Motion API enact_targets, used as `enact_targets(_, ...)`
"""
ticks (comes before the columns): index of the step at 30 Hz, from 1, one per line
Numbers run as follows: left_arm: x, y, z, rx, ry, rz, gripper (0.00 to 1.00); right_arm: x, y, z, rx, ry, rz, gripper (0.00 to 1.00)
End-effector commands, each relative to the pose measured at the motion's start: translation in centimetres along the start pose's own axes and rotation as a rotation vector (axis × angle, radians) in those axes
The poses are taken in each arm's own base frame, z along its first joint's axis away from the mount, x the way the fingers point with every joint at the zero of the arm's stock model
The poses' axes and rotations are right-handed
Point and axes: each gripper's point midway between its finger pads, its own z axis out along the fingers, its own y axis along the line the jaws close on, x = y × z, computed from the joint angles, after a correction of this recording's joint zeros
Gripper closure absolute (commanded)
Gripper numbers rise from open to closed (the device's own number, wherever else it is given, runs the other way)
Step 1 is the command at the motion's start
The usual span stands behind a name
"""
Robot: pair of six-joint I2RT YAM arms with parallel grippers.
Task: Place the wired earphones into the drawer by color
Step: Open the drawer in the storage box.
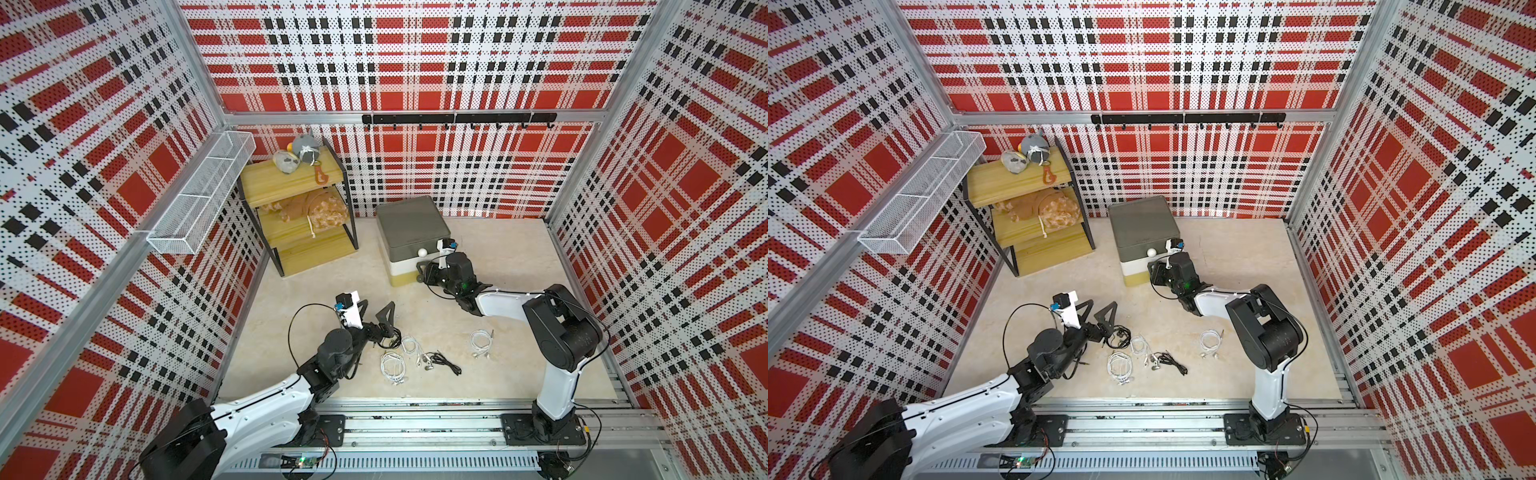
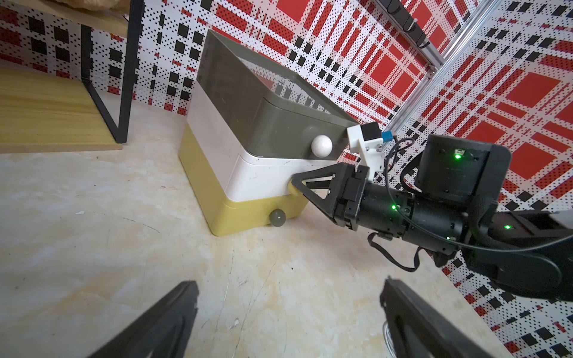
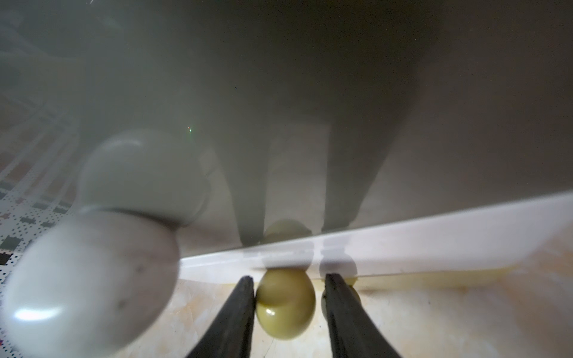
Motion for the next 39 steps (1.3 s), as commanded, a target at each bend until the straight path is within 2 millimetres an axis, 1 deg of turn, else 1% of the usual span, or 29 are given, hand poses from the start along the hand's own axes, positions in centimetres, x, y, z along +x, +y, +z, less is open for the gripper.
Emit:
enact_targets(1, 0.0, 0.0, -0.2, 0.001, -0.004, 0.015, 0.01, -0.1, -0.3, 0.9, 0.006, -0.005, 0.006, 0.56)
enact_targets(8, 0.1, 0.3, -0.4, -0.004, -0.007, 0.006, 0.01, 0.1, -0.3, 0.9, 0.004, 0.003, 0.008, 0.57)
enact_targets(13, -0.3, 0.2, -0.5, 0.000, -0.018, 0.009, 0.01, -0.1, -0.2, 0.2, 0.007, -0.005, -0.001, 0.65)
enact_targets(15, -0.3, 0.1, -0.5, 0.000, -0.020, 0.010, 0.01, -0.2, -0.1, -0.2, 0.006, -0.007, -0.003, 0.66)
enact_targets(21, -0.5, 0.0, -0.5, 0.004, -0.022, 0.008, 0.01, 0.1, 0.0, -1.8, 0.001, -0.010, -0.004, 0.66)
enact_targets(32, -0.6, 0.1, -0.6, 0.001, -0.024, 0.003, 0.01, 1.7, 0.4, -4.3, 0.006, 0.004, -0.025, 0.67)
enact_targets(39, -0.6, 0.2, -0.7, -0.005, -0.029, -0.006, 0.01, 3.1, 0.1, -6.3, 0.022, 0.021, -0.039, 0.67)
